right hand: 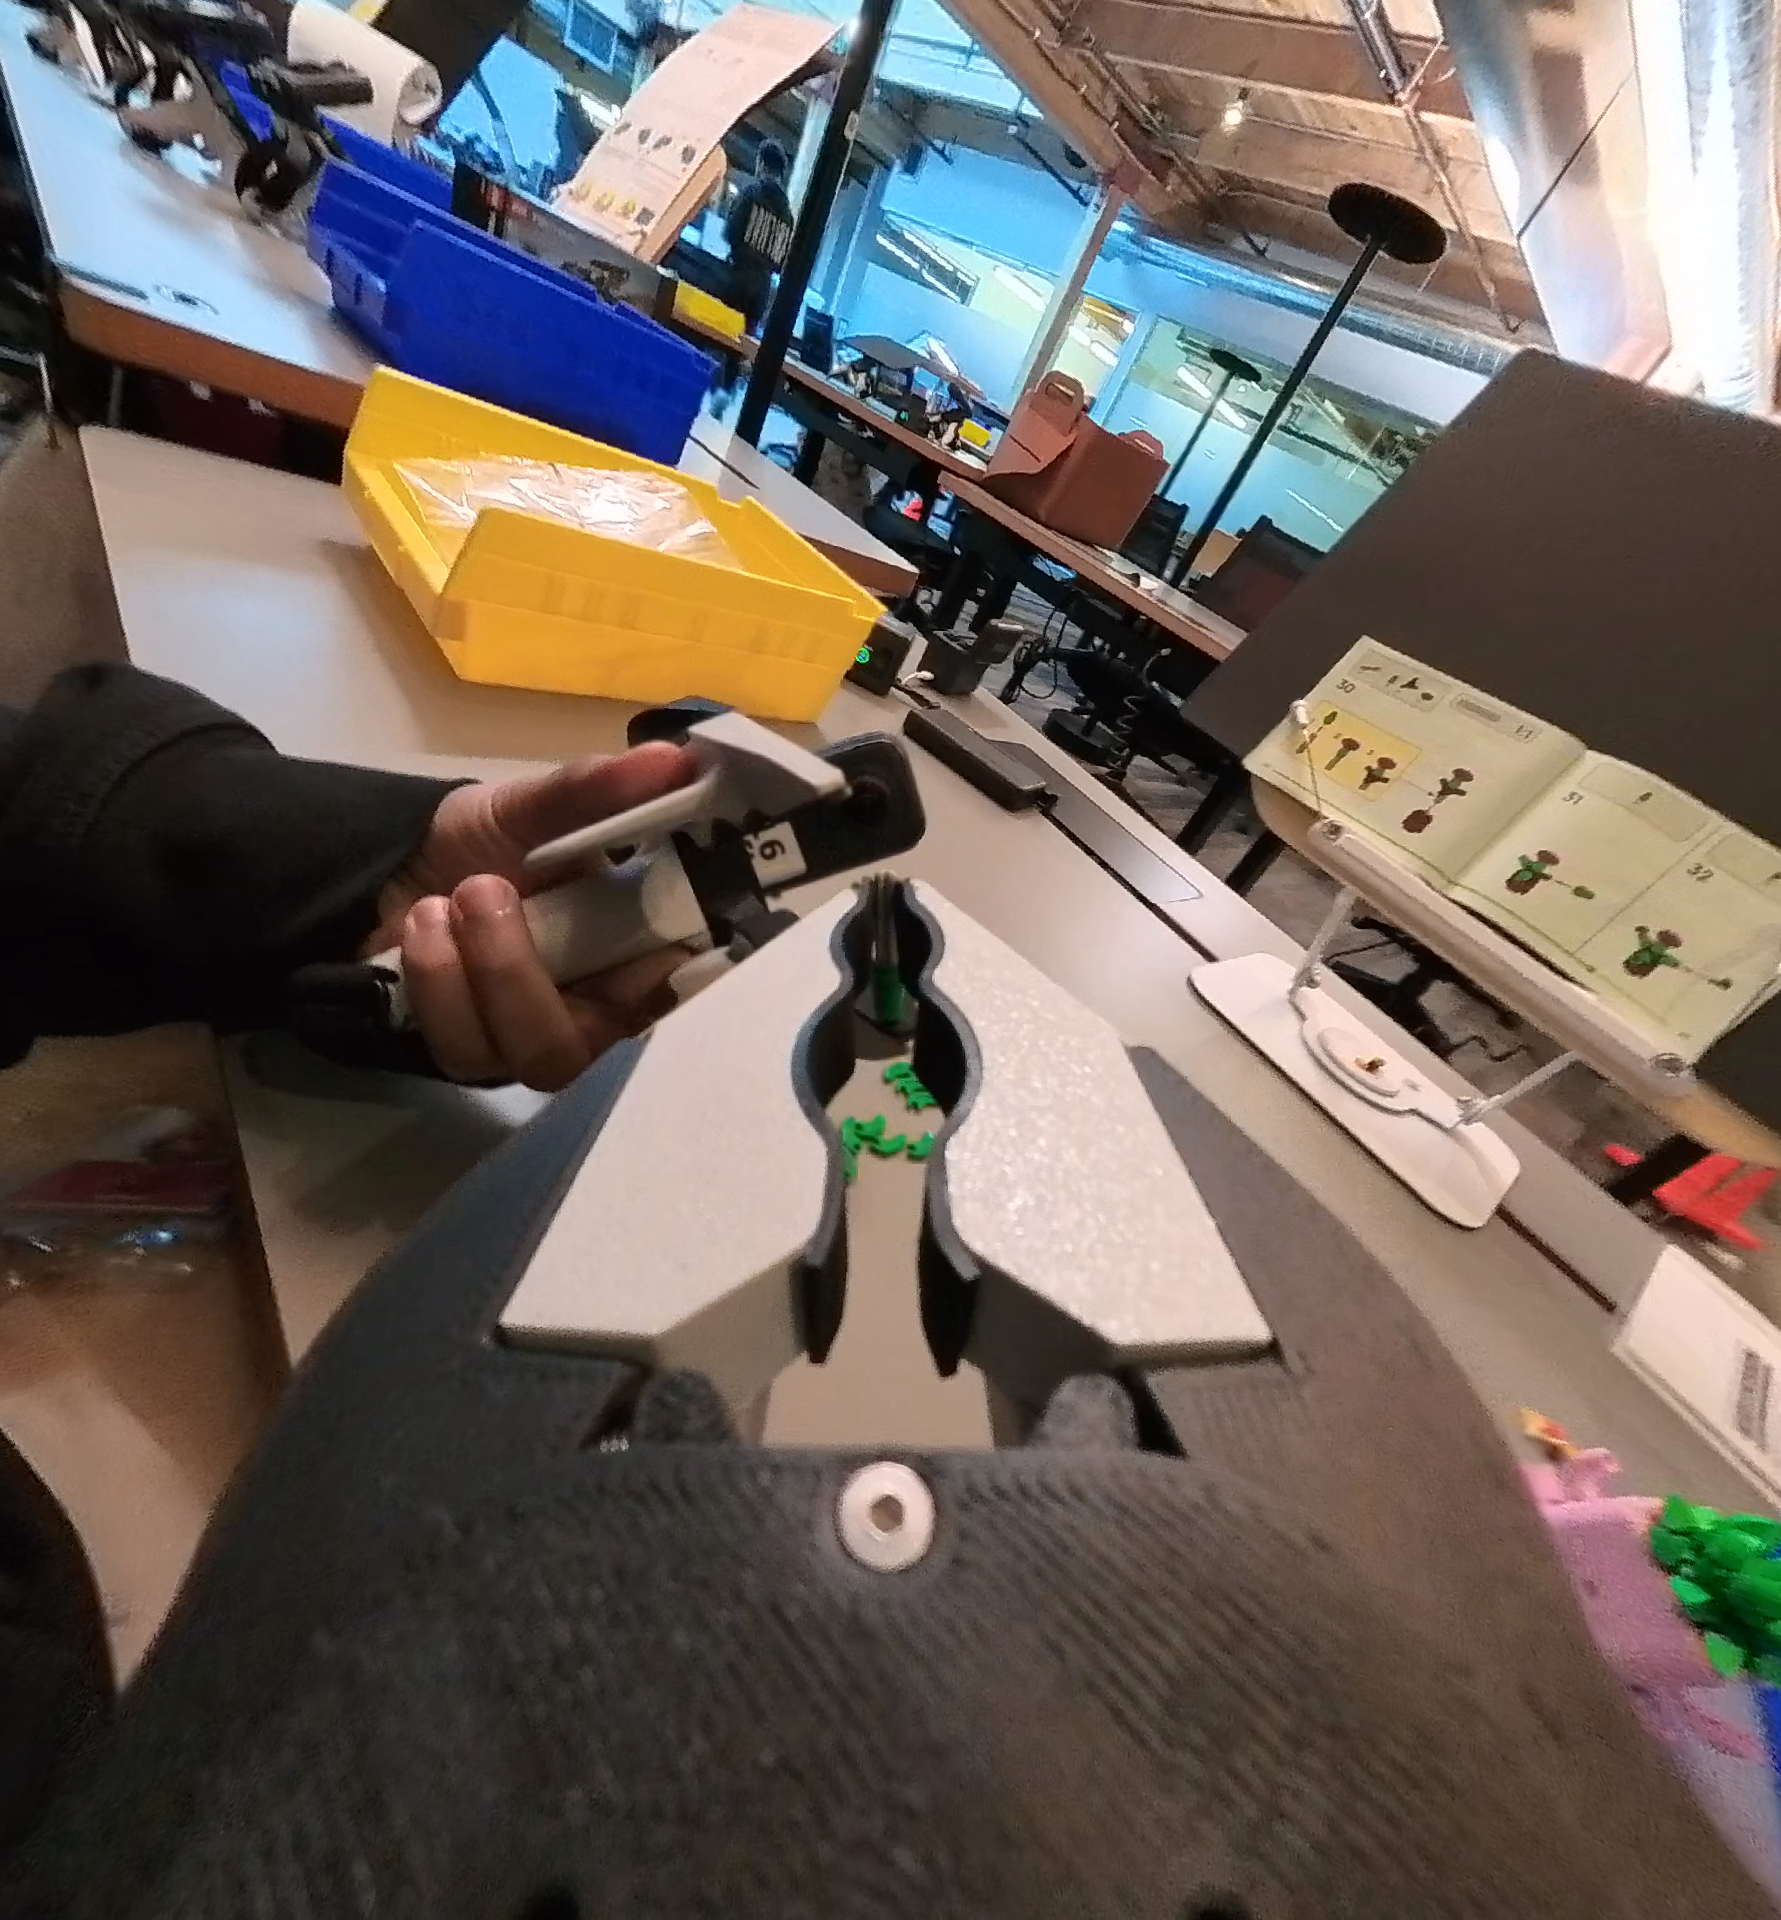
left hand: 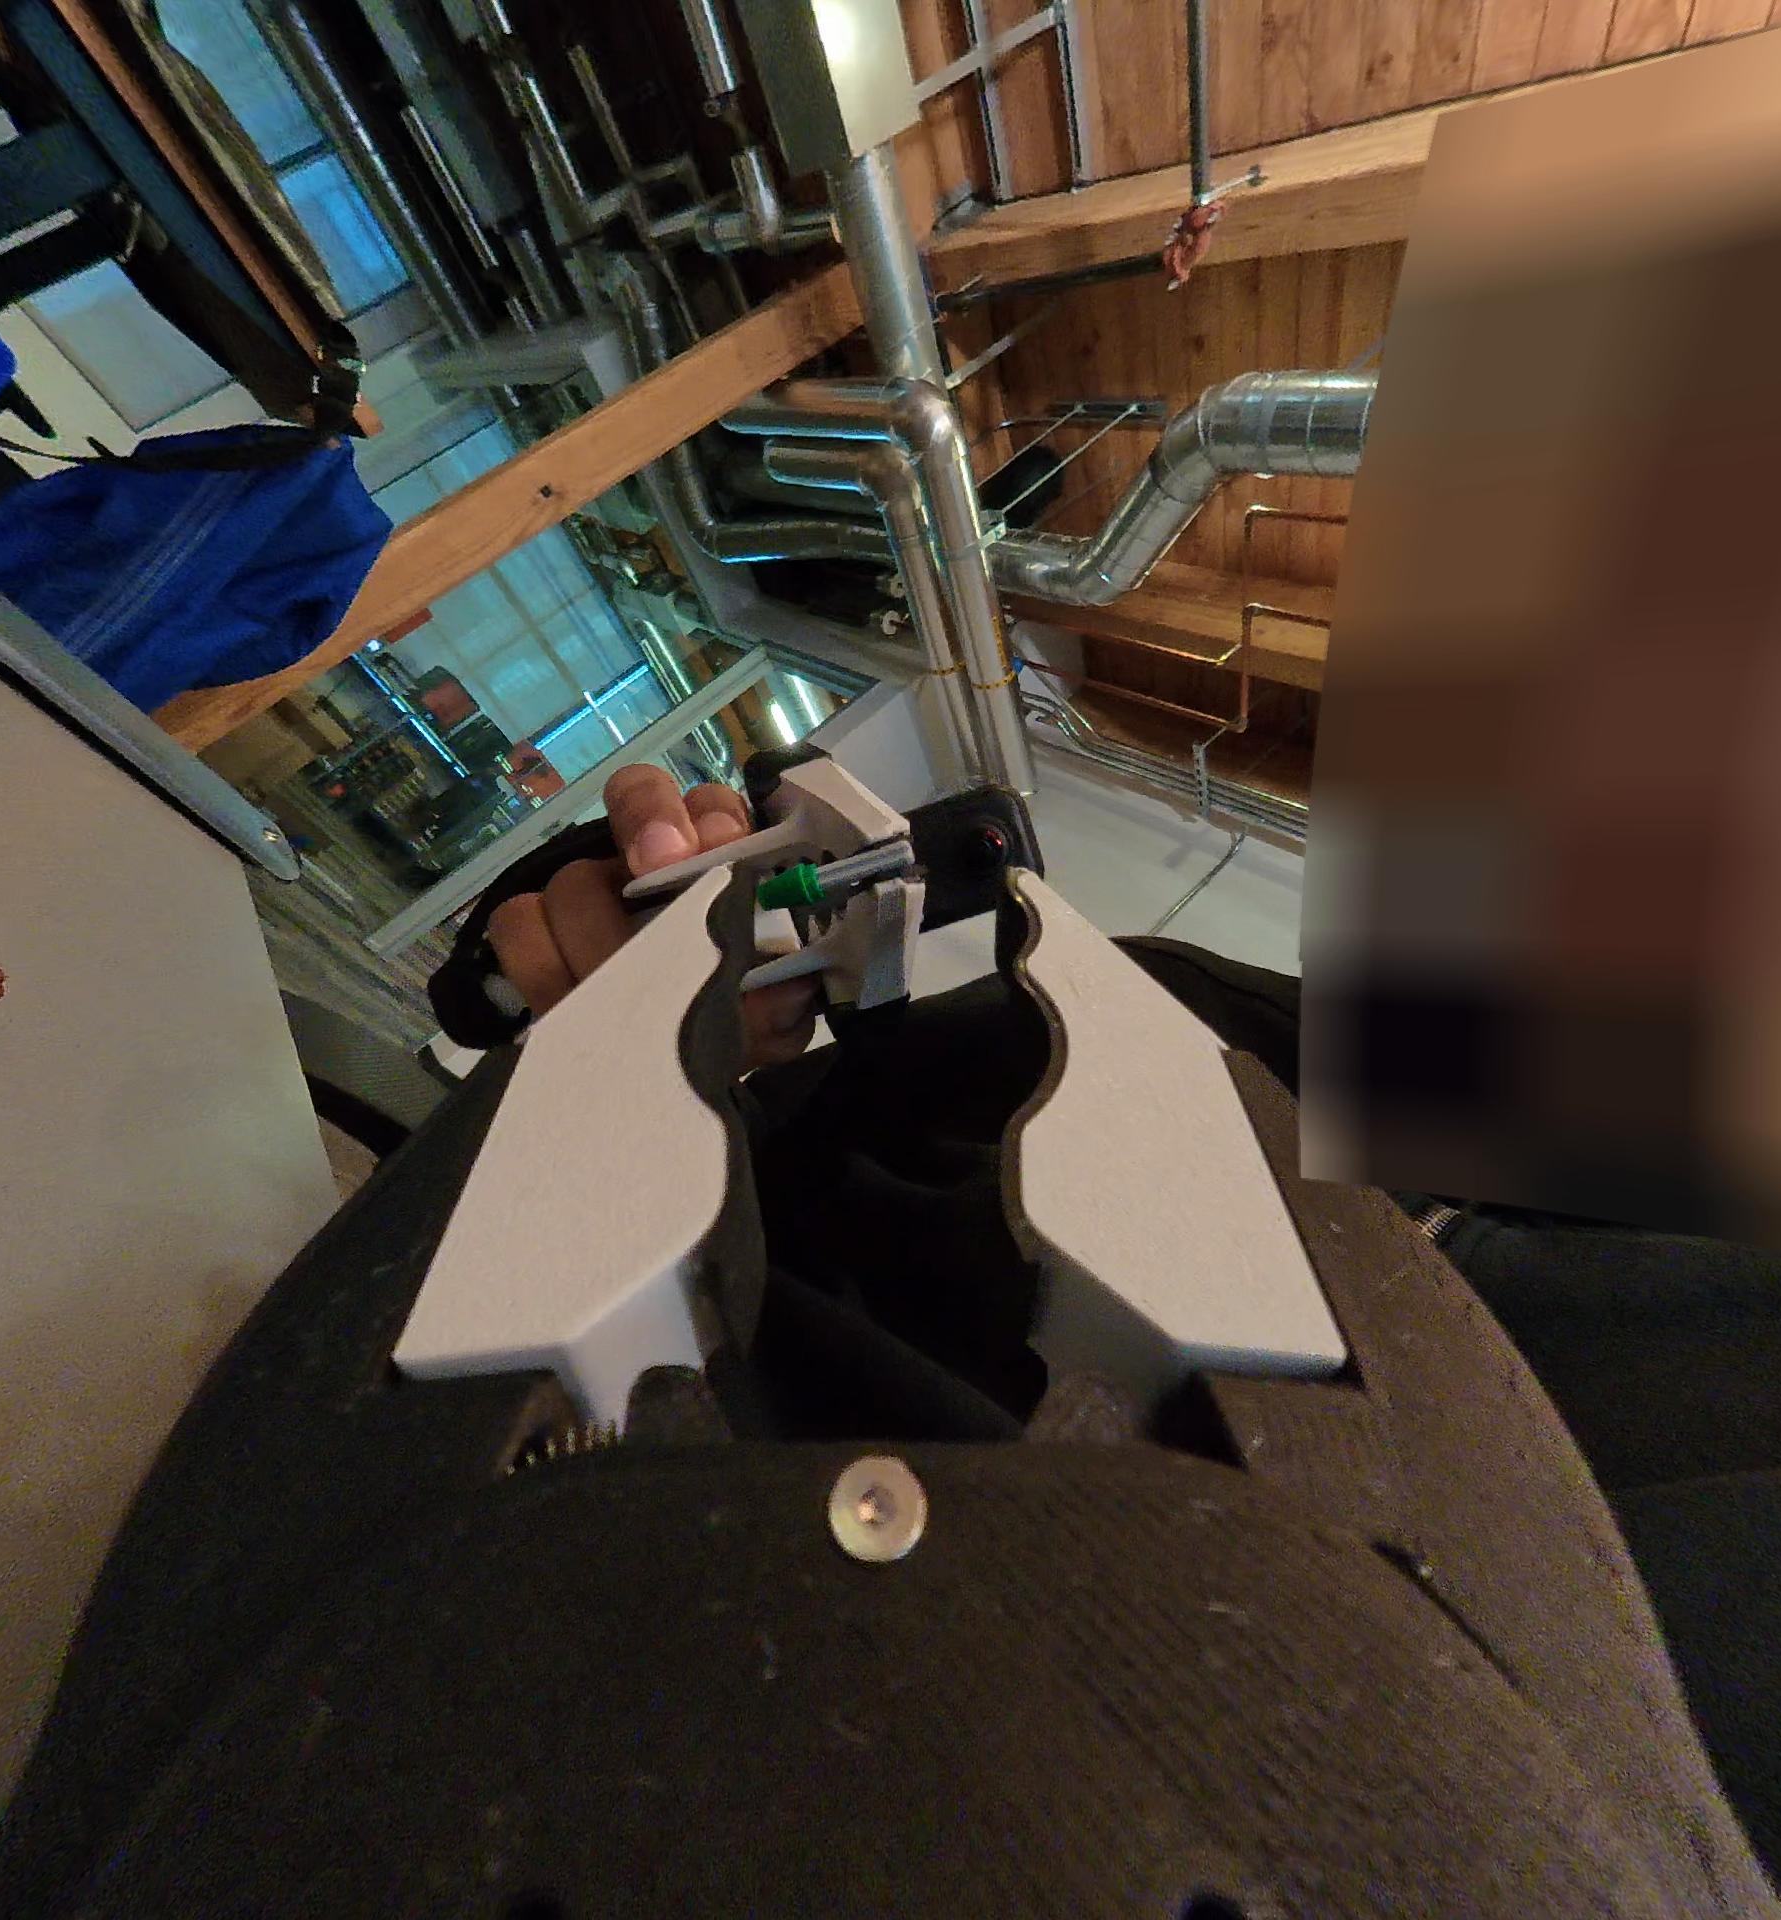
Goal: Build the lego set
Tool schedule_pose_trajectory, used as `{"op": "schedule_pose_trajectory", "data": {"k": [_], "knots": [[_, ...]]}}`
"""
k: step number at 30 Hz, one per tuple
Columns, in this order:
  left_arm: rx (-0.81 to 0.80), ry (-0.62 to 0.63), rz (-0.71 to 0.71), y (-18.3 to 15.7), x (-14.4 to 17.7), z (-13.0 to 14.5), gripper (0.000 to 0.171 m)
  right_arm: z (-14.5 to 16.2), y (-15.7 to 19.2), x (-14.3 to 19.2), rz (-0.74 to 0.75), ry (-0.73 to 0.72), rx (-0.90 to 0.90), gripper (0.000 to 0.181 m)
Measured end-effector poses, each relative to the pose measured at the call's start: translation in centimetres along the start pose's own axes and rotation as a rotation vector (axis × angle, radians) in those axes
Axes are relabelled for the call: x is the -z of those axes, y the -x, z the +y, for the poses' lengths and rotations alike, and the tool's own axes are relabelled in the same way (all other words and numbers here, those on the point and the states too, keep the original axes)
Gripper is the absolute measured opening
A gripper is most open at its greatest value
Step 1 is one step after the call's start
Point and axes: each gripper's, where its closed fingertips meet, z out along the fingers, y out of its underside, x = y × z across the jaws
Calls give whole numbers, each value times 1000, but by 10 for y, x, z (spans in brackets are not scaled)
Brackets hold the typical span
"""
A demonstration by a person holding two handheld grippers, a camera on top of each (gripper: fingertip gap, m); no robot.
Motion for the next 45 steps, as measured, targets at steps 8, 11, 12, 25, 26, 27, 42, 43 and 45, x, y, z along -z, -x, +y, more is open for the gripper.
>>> {"op": "schedule_pose_trajectory", "data": {"k": [8, 11, 12, 25, 26, 27, 42, 43, 45], "knots": [[2, -15, -11, 3, 3, -3, 35, -2, -5, 4, -48, -61, -196, 1], [10, -48, -31, 7, 9, -10, 24, 0, -6, 5, -68, -64, -235, 1], [4, -73, -36, 7, 13, -14, 18, 0, -6, 5, -74, -65, -248, 1], [-18, -104, -146, 20, 23, -21, 36, 9, -4, 5, -107, -62, -322, 1], [-9, -85, -131, 19, 21, -17, 39, 8, -5, 6, -108, -71, -335, 1], [-1, -66, -111, 17, 17, -14, 40, 8, -6, 6, -111, -78, -349, 1], [-23, -35, -87, 14, 10, -7, 5, 13, -4, 7, -110, -60, -339, 1], [-20, -34, -88, 14, 10, -7, 5, 14, -5, 7, -108, -58, -337, 1], [-16, -33, -88, 15, 11, -7, 5, 14, -5, 7, -102, -55, -329, 1]]}}
